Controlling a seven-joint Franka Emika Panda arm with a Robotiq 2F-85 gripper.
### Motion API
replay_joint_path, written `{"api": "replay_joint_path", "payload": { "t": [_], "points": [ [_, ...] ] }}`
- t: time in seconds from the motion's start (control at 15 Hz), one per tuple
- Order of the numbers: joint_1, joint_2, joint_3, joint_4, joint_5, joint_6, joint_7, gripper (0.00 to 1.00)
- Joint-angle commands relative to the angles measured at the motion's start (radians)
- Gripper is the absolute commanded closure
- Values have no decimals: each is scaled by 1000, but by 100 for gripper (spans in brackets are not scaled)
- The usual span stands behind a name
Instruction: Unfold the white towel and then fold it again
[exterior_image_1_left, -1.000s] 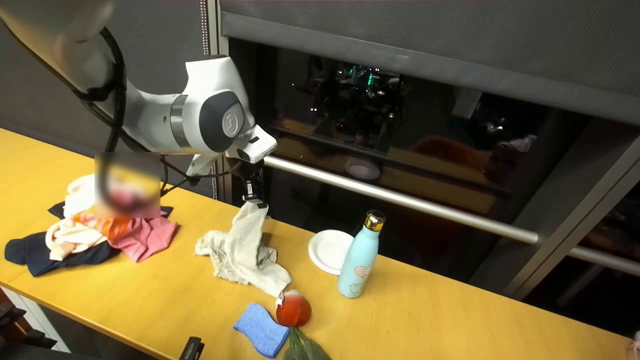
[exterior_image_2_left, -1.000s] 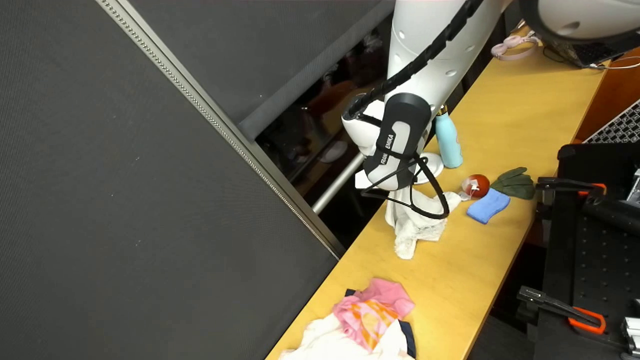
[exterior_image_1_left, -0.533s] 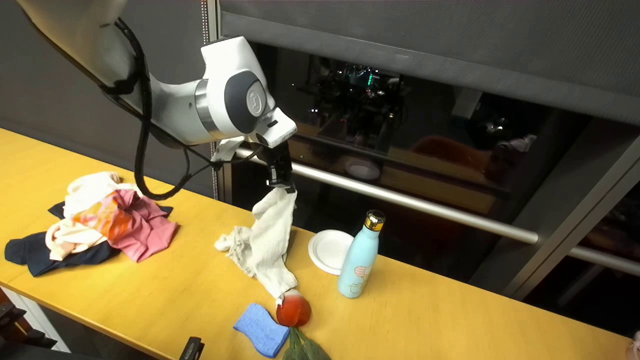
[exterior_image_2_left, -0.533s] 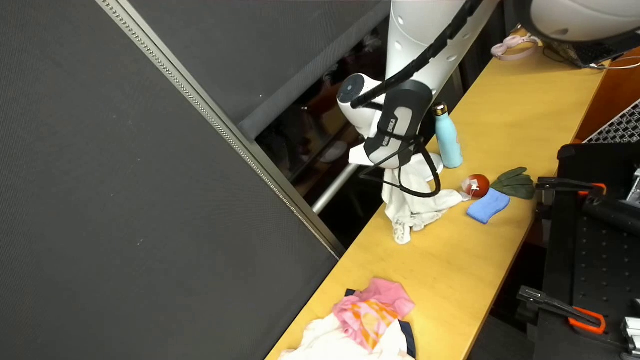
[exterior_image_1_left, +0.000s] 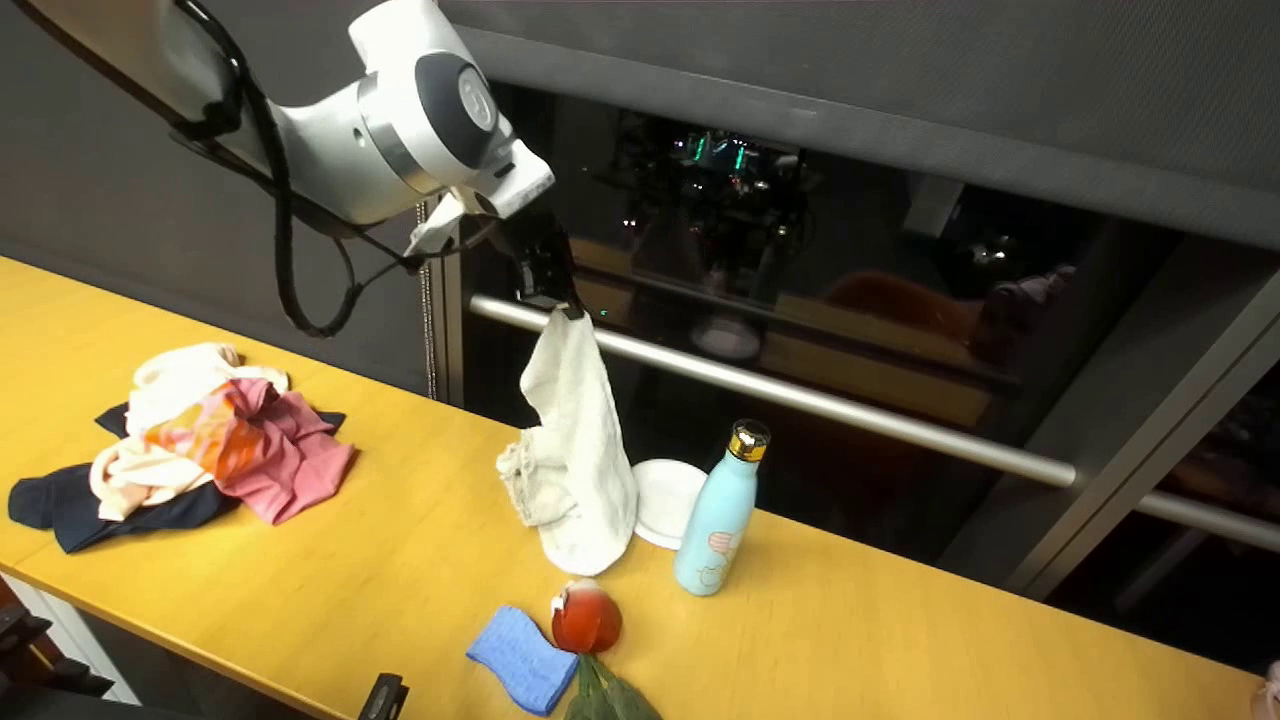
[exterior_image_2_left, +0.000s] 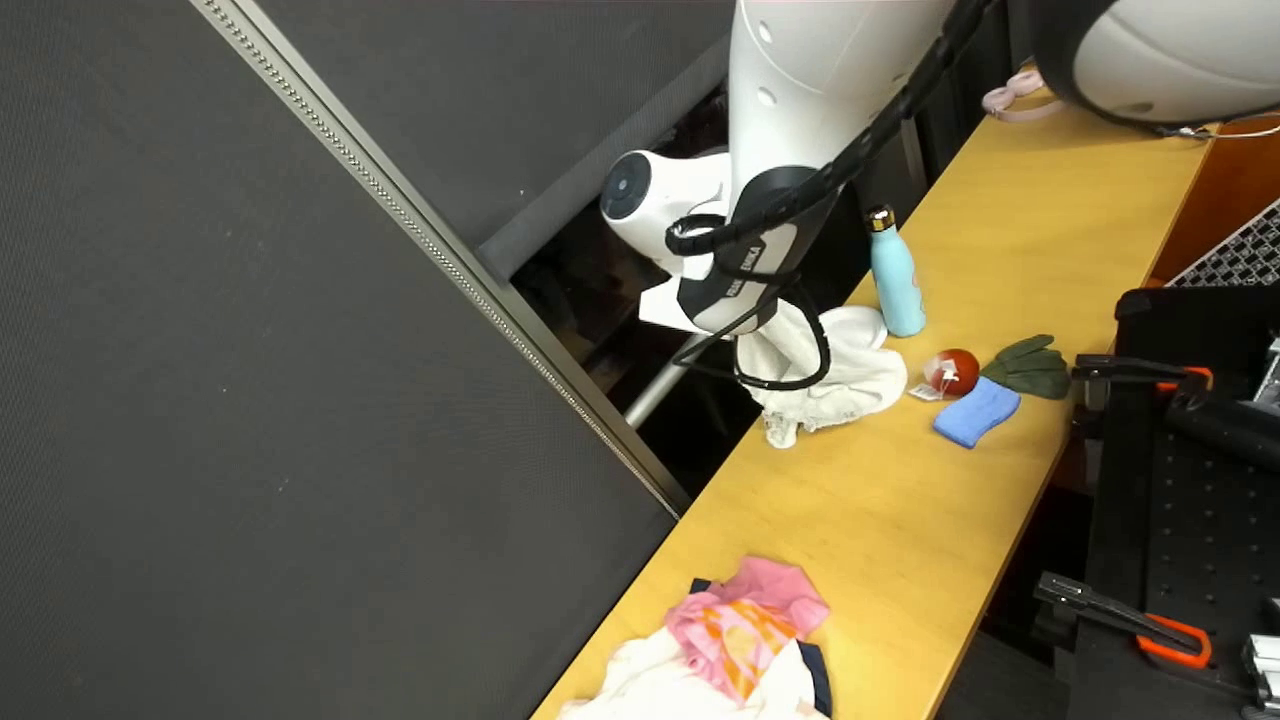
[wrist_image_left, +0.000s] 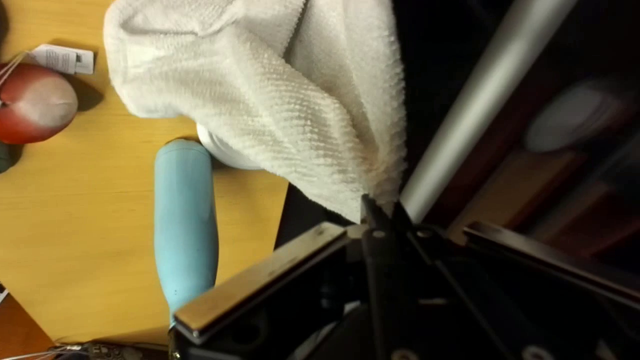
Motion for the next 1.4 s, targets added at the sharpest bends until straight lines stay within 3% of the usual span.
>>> {"api": "replay_joint_path", "payload": {
  "t": [0.0, 0.4, 0.67, 0.93, 1.33],
  "points": [
    [85, -40, 9, 34, -98, -79, 108, 99],
    [198, -137, 100, -81, -253, -94, 160, 99],
    [224, -183, 132, -135, -331, -104, 194, 99],
    [205, -238, 136, -108, -390, -131, 213, 99],
    [139, -340, 195, -80, -424, -134, 220, 99]
  ]
}}
